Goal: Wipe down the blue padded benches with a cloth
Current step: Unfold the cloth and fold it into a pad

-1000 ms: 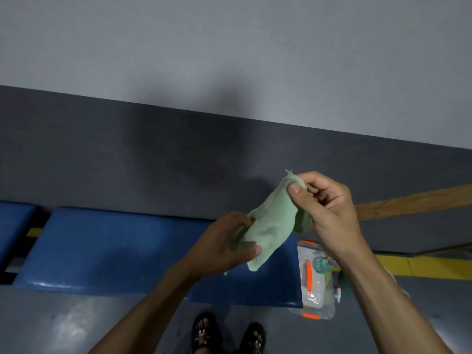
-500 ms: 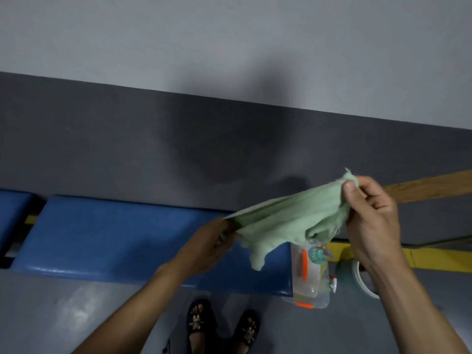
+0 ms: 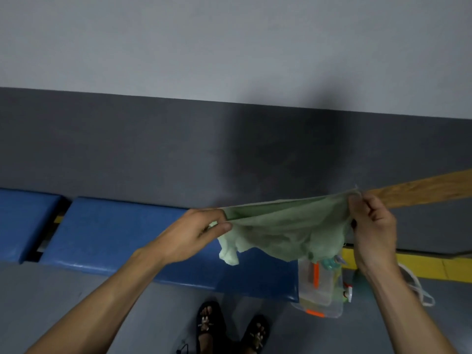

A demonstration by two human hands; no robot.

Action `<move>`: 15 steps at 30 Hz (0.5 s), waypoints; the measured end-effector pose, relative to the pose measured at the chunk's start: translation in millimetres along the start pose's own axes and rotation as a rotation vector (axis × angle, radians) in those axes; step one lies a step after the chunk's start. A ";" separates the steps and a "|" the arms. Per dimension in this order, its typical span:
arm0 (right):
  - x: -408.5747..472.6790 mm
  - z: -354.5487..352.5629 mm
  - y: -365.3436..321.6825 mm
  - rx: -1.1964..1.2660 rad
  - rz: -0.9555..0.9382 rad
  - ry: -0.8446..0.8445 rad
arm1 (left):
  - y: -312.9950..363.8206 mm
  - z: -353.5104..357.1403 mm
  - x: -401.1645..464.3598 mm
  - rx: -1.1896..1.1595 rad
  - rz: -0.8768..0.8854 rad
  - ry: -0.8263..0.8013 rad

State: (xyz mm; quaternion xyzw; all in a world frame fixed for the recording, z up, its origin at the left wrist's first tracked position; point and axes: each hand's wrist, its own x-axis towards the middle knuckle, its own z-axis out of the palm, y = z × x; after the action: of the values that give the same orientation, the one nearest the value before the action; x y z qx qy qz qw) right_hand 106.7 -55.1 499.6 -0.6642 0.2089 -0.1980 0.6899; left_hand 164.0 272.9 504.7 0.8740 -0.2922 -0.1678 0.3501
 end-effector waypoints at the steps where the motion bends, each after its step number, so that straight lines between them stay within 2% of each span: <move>1: 2.5 -2.9 3.1 -0.029 -0.001 0.016 | 5.1 -0.6 0.1 -0.048 -0.015 -0.013; 4: 7.0 -6.5 13.1 -0.102 -0.009 0.079 | 20.7 -3.7 2.5 -0.157 -0.055 -0.048; 8: 9.0 -11.0 25.0 -0.193 -0.038 0.131 | 32.4 -11.1 12.4 -0.031 0.071 0.076; 12: 5.4 -16.5 31.6 -0.139 0.030 0.093 | 39.7 -18.0 16.9 0.144 0.228 0.133; 15: 4.3 -17.7 30.5 -0.022 0.073 0.071 | 38.8 -18.9 20.2 0.158 0.195 0.159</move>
State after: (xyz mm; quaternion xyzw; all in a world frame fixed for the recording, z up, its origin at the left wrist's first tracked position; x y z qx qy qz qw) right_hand 100.3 -71.1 468.4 -0.6561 0.2596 -0.1938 0.6816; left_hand 173.8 247.2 543.6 0.8768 -0.3594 -0.0396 0.3171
